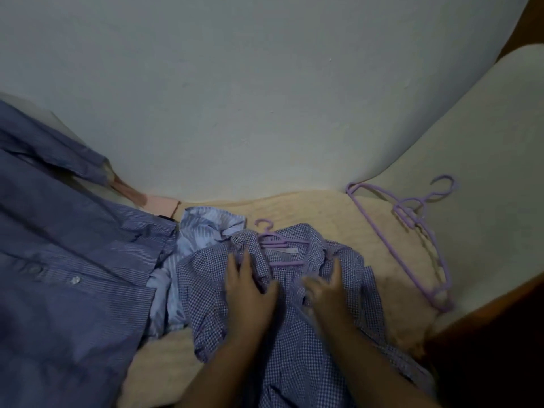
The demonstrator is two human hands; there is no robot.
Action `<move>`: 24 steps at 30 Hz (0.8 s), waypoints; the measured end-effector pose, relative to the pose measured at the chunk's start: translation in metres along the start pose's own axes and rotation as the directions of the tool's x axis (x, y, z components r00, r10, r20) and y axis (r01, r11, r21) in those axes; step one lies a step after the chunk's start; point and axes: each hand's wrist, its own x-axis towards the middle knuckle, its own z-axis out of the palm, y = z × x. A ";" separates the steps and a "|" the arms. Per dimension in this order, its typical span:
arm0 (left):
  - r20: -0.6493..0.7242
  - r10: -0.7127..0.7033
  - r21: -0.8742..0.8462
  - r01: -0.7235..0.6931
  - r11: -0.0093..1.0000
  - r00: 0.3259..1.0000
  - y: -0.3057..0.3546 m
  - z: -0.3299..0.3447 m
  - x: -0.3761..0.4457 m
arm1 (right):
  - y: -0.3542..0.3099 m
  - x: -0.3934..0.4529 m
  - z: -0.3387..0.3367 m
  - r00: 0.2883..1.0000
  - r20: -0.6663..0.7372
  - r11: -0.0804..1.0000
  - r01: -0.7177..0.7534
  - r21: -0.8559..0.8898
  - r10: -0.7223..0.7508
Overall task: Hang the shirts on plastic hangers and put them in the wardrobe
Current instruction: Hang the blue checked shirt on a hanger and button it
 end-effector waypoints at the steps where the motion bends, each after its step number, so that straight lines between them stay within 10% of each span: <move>1: -0.020 -0.049 -0.129 0.046 0.991 0.999 -0.001 0.006 -0.017 | 0.008 -0.006 -0.004 0.999 -0.001 0.999 -0.048 0.020 0.048; 18: -0.060 -0.321 -0.573 0.231 0.786 0.945 0.018 -0.002 0.019 | -0.008 0.021 -0.004 0.980 -0.014 0.973 -0.196 0.124 0.199; 24: 0.199 -0.474 -0.728 0.453 0.515 0.858 0.024 -0.006 0.065 | -0.018 0.044 0.007 0.976 0.031 0.947 -0.215 0.241 0.214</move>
